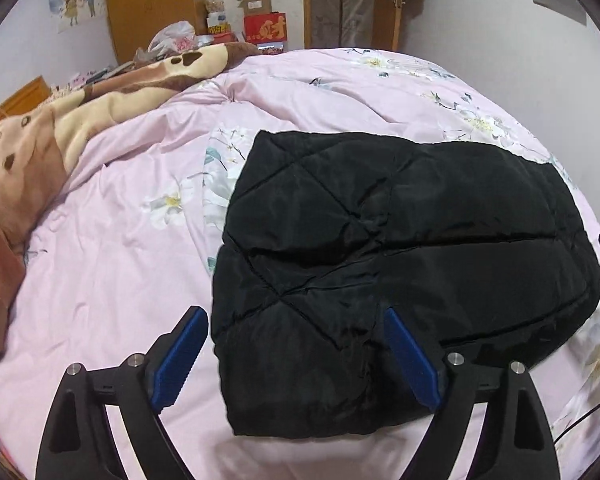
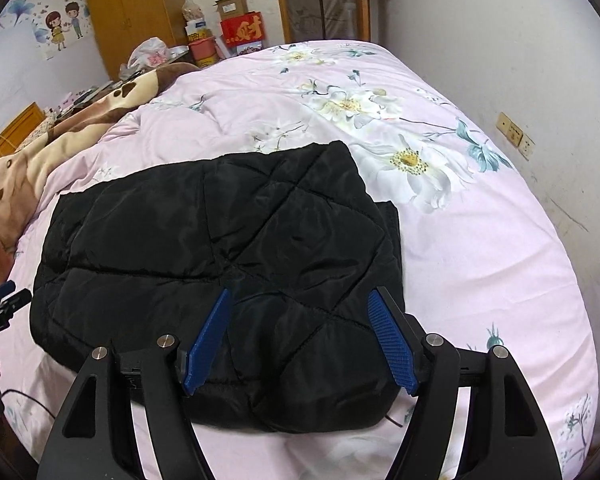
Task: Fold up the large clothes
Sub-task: 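Open both tools and pull them back from the jacket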
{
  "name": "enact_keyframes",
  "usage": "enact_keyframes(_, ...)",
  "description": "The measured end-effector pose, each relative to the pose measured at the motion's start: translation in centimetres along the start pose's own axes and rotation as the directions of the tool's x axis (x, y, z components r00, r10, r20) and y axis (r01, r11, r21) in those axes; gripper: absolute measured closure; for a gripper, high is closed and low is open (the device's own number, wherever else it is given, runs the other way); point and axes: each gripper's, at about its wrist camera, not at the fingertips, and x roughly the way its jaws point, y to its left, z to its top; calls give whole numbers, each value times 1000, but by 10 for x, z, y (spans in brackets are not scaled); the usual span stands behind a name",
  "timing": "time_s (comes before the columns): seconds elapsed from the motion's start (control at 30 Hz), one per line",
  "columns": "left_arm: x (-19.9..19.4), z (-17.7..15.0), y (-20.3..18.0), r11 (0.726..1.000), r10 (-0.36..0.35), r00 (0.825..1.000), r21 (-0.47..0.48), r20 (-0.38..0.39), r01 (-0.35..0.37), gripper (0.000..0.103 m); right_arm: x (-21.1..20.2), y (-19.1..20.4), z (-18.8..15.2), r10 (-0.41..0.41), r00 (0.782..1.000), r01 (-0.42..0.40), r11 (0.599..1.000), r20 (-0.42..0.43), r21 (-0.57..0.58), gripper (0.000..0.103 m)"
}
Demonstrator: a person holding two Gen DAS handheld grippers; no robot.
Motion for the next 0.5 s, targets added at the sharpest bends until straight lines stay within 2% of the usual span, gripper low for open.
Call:
enact_keyframes(0.27,7,5,12,998,48,999,32,9,-49,14,11,-15,-2,8,1000,-9,1000,-30,-17,32)
enact_keyframes(0.43,27,6,40,999,-33,999,-35,-38,31,14,21,-36,2,12,998,-11,1000,-59,16,32)
enact_keyframes(0.5,35,6,46,998,-39,998,-51,-57,36,14,25,-43,3,28,997,-25,999,-69,41,32)
